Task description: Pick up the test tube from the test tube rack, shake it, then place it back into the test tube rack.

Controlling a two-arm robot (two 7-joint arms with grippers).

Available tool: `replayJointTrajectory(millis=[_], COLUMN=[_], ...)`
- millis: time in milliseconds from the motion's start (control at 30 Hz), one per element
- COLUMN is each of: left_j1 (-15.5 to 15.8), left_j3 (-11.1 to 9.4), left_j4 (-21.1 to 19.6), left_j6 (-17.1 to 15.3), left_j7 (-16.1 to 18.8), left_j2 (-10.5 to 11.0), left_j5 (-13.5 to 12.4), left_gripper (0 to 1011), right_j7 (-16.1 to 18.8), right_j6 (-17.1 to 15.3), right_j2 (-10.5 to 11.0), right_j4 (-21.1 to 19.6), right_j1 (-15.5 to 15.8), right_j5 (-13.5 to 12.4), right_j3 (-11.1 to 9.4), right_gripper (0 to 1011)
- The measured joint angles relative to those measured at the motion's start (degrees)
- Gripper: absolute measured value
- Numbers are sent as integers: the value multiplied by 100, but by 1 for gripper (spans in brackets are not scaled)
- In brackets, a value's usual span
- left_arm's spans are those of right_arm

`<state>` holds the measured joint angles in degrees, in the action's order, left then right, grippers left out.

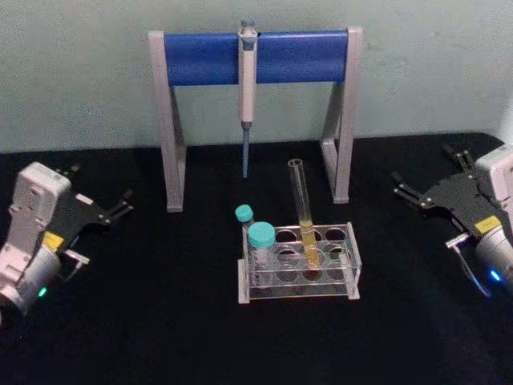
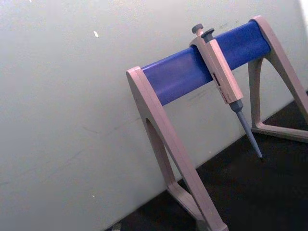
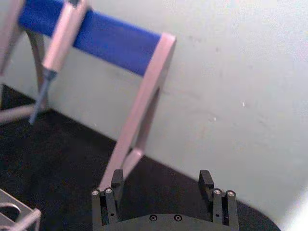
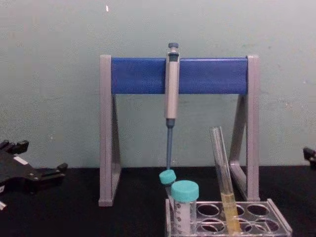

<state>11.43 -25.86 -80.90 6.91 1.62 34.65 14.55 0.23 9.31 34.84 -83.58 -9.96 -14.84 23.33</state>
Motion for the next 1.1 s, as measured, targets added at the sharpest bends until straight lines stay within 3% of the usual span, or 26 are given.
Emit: replayJointTrajectory(millis=[333,500,767,1100], left_j1=[0,0,0,0], left_j3=[0,0,0,0], left_j4=[0,0,0,0], left_j6=[0,0,0,0], left_j7=[0,0,0,0], left_j2=[0,0,0,0], left_j5=[0,0,0,0], left_gripper=[1001,1001,1001,1001], right_j7=[695,1106,1712,2268], right_j6=[348,432,301,-147], right_j2=[160,246,290,9], right_j4=[-528,-730,-871,-727], right_j1=[271,357,296,-55], right_j5=[-433,-596,-568,-504], right_j3=[-268,-293,-75,227], right_gripper=[1000,1000,1000,1000])
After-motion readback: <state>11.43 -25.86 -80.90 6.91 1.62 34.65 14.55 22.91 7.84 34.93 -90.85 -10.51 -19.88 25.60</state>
